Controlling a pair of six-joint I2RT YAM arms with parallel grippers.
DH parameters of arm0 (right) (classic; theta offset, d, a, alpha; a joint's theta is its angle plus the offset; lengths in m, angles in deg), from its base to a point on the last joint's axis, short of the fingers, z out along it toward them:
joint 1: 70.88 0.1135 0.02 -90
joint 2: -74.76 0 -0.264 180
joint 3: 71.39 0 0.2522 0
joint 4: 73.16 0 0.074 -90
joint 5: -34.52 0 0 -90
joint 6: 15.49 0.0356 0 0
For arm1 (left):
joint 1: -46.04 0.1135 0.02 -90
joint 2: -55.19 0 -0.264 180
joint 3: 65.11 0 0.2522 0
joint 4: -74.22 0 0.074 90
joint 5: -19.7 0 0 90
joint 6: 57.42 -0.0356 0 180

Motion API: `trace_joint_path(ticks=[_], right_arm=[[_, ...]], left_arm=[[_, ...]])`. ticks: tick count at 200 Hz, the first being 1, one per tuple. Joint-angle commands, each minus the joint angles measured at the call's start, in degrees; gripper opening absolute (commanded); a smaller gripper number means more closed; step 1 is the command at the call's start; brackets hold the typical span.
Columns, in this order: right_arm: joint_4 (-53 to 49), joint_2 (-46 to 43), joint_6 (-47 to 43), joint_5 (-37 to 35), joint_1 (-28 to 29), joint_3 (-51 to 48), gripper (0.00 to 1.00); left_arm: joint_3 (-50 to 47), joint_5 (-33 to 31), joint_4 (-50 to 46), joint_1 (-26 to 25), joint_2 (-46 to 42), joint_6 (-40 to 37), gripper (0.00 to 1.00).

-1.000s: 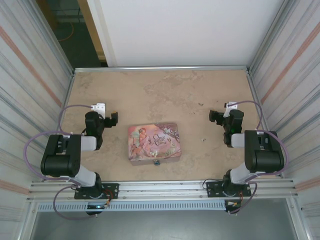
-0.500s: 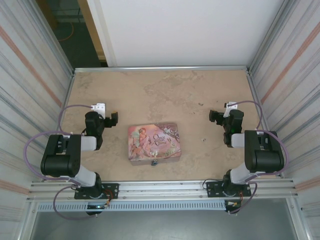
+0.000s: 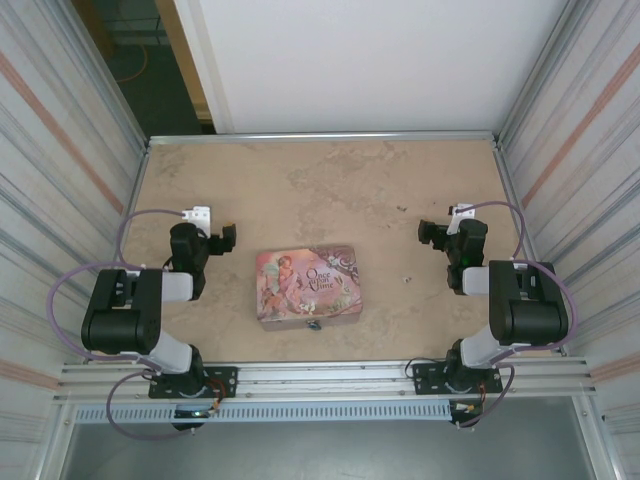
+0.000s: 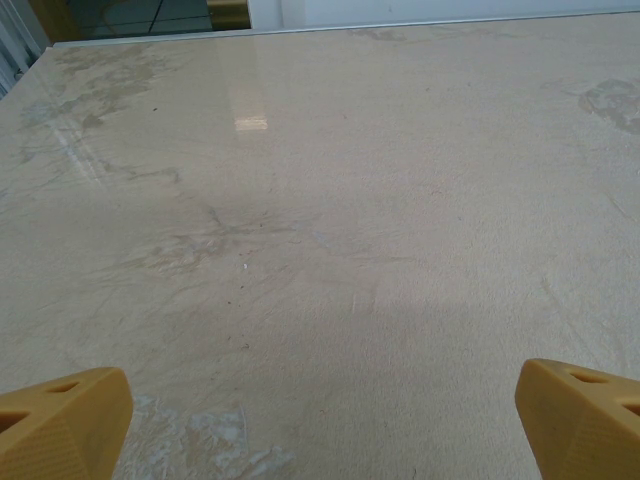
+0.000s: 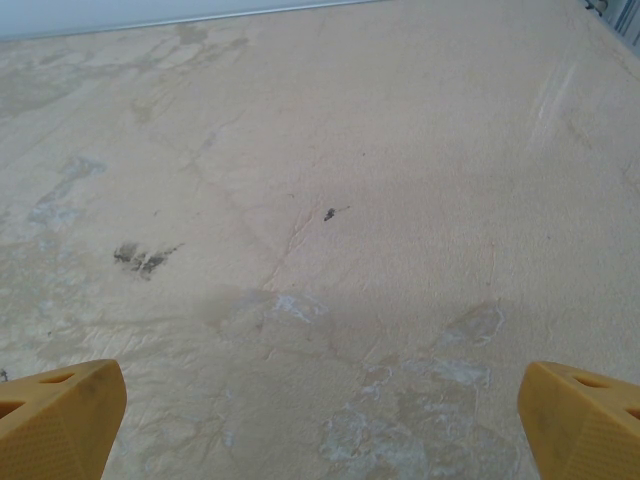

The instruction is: Unlock a padlock with a key

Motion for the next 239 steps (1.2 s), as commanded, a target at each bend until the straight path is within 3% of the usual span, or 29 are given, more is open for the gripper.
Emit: trace_joint_path(ticks=[1, 19, 59, 99, 130, 175, 239], right_arm=[[-2.5, -0.9, 1.2, -0.3, -0.1, 1.5, 0.99], [-5.1, -2.9, 1.2, -0.3, -0.1, 2.3, 0.99], [-13.8, -10.9, 1.8, -1.6, 0.0, 3.5, 0.99], [-30.7, -22.3, 8.9, 2.7, 0.0, 7.8, 0.99], [-49.0, -28.3, 13.8, 9.1, 1.8, 14.0, 0.99], [-63.3, -33.9, 20.0, 20.4, 7.5, 17.2, 0.99], [-67.0, -32.3, 31.5, 28.2, 19.6, 13.4, 0.99]], left_arm=[[2.6, 0.0, -5.2, -0.3, -3.4, -0.2, 0.99], [5.0, -2.4, -13.6, -0.9, -8.0, 0.3, 0.99], [6.6, -6.5, -21.0, -4.0, -16.3, 0.7, 0.99], [15.8, -5.9, -41.9, -4.1, -21.3, 13.1, 0.99], [25.0, 4.9, -60.2, -4.2, -21.1, 21.1, 0.99], [22.5, 21.2, -70.0, -5.1, -25.3, 29.6, 0.99], [18.4, 23.4, -81.2, -14.8, -30.2, 36.4, 0.99]])
